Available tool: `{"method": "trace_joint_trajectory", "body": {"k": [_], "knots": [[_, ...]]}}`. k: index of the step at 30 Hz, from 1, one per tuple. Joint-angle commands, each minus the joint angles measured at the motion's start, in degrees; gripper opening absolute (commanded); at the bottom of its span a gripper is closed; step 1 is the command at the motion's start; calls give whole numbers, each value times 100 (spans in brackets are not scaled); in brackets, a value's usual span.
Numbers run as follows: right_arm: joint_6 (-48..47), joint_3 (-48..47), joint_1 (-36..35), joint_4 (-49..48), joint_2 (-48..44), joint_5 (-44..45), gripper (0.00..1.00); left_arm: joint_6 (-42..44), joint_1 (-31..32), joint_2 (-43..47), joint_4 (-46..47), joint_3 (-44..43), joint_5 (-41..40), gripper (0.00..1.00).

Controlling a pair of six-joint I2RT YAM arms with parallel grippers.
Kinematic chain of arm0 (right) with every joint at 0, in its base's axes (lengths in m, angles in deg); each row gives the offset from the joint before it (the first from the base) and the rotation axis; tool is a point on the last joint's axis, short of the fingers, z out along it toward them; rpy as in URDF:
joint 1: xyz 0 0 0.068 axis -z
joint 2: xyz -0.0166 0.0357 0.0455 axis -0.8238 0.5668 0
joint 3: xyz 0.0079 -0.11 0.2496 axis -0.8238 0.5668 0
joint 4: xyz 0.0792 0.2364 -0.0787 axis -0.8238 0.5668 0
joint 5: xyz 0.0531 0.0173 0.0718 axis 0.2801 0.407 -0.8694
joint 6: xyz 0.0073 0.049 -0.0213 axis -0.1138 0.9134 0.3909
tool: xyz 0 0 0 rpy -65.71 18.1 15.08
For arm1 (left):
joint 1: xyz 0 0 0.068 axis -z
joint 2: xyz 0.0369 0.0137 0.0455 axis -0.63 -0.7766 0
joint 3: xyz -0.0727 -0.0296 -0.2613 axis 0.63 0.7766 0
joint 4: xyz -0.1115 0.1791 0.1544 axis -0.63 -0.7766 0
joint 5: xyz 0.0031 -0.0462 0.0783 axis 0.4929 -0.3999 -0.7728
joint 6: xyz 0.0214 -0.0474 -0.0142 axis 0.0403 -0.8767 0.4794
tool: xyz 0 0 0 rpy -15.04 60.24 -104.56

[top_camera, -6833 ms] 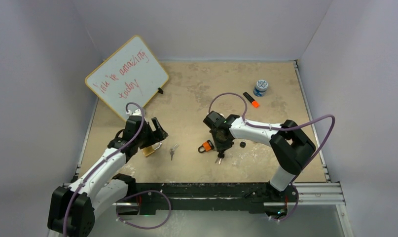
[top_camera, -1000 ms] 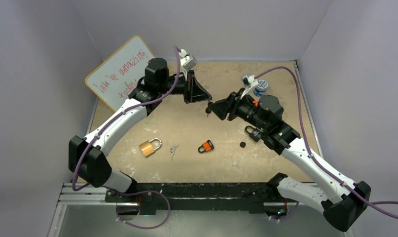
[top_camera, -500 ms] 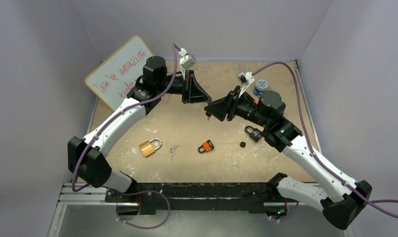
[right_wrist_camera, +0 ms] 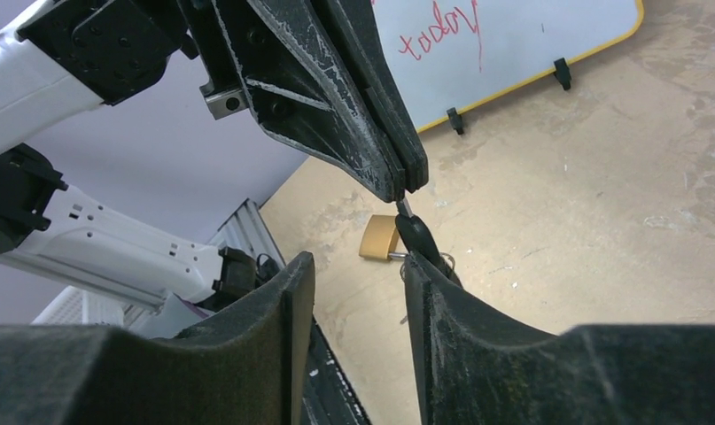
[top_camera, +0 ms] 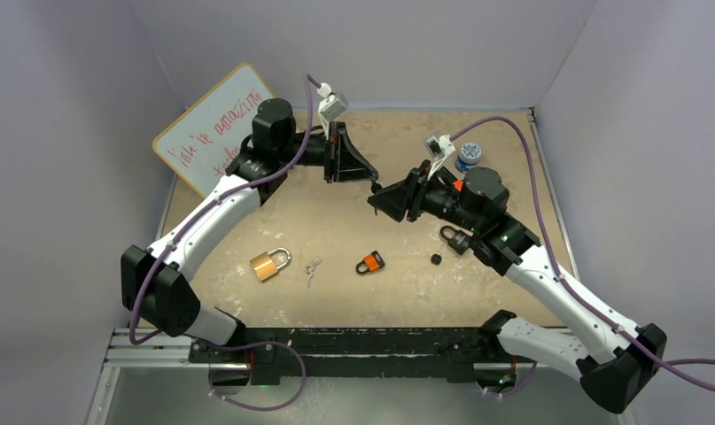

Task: Unlock with the key

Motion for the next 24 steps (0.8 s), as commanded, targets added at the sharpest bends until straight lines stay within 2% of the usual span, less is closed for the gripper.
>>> {"method": "trace_joint_trajectory", "body": {"k": [1, 3, 5, 9, 13, 16, 19, 21, 23, 24], "knots": [[55, -3, 67, -226, -93, 193, 49, -62, -6, 256, 156, -189, 383, 0], [80, -29, 69, -213, -173, 373, 57, -8, -14, 255, 78, -191, 373, 0], [90, 4, 76, -205, -302, 605, 60, -2, -17, 264, 73, -191, 360, 0], [26, 181, 70, -202, -534, 959, 61, -29, -15, 277, 132, -200, 355, 0], [-3, 216, 75, -284, -446, 794, 59, -153, -15, 264, 254, -174, 441, 0], [-7, 144, 73, -411, -269, 533, 53, -221, -15, 272, 331, -174, 515, 0], [-45, 17, 76, -499, -110, 200, 40, -295, -15, 289, 410, -165, 579, 0], [-77, -61, 68, -495, -11, -46, 27, -342, -15, 290, 476, -152, 600, 0], [-92, -90, 71, -495, 44, -190, 20, -410, -15, 291, 572, -135, 616, 0], [-90, -76, 74, -505, 55, -226, 20, -448, -15, 292, 625, -126, 630, 0]]}}
